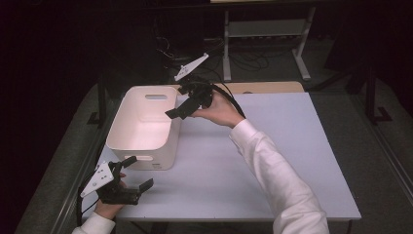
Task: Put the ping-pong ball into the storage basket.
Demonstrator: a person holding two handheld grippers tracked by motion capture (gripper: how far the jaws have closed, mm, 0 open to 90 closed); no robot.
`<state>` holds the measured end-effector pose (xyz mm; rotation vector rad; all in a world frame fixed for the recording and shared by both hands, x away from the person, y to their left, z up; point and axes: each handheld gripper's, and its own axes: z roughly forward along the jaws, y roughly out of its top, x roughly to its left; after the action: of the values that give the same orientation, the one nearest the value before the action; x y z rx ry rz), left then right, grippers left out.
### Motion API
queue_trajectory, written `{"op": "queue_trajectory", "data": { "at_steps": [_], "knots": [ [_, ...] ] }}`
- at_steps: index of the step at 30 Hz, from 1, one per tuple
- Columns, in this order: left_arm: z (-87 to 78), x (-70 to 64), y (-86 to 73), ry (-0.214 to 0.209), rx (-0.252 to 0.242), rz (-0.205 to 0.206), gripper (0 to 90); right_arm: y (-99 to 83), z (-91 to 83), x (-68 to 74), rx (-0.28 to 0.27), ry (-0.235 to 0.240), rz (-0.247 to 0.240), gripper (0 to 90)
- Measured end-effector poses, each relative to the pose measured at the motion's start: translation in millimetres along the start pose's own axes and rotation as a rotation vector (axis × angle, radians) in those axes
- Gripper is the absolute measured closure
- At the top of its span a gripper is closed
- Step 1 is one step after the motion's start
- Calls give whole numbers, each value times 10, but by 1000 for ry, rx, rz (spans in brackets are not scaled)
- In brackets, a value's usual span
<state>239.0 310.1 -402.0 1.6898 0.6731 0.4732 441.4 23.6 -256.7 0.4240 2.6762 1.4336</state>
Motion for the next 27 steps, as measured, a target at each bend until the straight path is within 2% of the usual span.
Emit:
{"op": "queue_trajectory", "data": {
  "at_steps": [8,13,16,17,27],
  "knots": [
    [11,-1,-3,-1,-4,-6,9,-111,-103,-6,-19,-19,5,0],
    [13,-2,-3,-1,-3,-5,9,-187,-188,-15,-35,-32,26,0],
    [14,-3,-3,-2,-4,-7,9,-224,-206,-29,-42,-30,21,0],
    [14,-2,-3,-2,-4,-7,9,-241,-213,-20,-47,-23,36,0],
    [23,1,-1,-8,-4,-3,9,-426,-288,-15,-78,-35,52,0]
  ]
}}
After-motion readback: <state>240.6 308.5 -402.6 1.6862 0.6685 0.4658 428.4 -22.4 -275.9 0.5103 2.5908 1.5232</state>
